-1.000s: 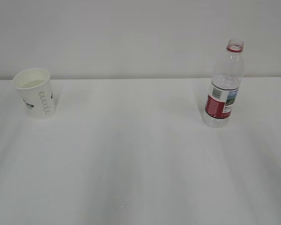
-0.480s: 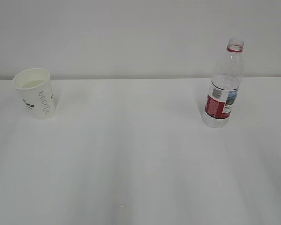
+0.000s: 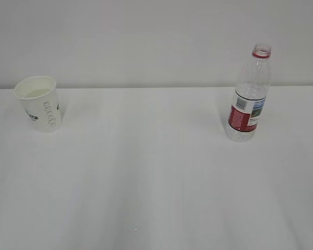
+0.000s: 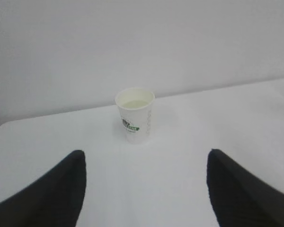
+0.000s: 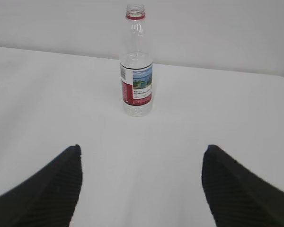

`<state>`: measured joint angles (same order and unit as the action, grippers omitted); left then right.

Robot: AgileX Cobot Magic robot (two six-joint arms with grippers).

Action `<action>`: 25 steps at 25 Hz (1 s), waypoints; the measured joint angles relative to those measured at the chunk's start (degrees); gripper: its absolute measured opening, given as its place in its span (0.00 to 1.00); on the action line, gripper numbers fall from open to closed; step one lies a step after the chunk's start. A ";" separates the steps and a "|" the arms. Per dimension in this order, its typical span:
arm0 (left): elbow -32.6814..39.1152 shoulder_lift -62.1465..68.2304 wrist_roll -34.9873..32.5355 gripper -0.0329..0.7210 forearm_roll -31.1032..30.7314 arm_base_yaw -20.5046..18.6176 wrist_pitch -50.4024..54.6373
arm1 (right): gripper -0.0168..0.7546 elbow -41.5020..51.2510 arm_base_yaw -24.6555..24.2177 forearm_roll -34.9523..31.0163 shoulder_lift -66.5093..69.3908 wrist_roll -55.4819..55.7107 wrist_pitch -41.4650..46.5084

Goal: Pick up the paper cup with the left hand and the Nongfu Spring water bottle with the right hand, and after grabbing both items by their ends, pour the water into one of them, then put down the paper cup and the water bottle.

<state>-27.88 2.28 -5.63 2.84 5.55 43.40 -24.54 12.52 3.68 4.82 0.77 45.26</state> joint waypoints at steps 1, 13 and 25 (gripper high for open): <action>0.00 -0.44 -0.46 0.81 0.10 0.00 1.02 | 0.79 -0.76 0.00 0.80 -0.54 0.63 1.90; -3.21 -1.22 -2.21 0.77 2.20 0.00 16.63 | 0.79 -4.88 0.00 1.85 -2.34 3.02 17.67; -2.56 -1.25 -2.25 0.75 1.49 0.00 20.49 | 0.79 -3.89 0.00 1.81 -2.43 3.48 21.06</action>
<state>-30.45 1.03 -7.87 4.33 5.55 63.89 -28.43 12.52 5.49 2.39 4.25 66.32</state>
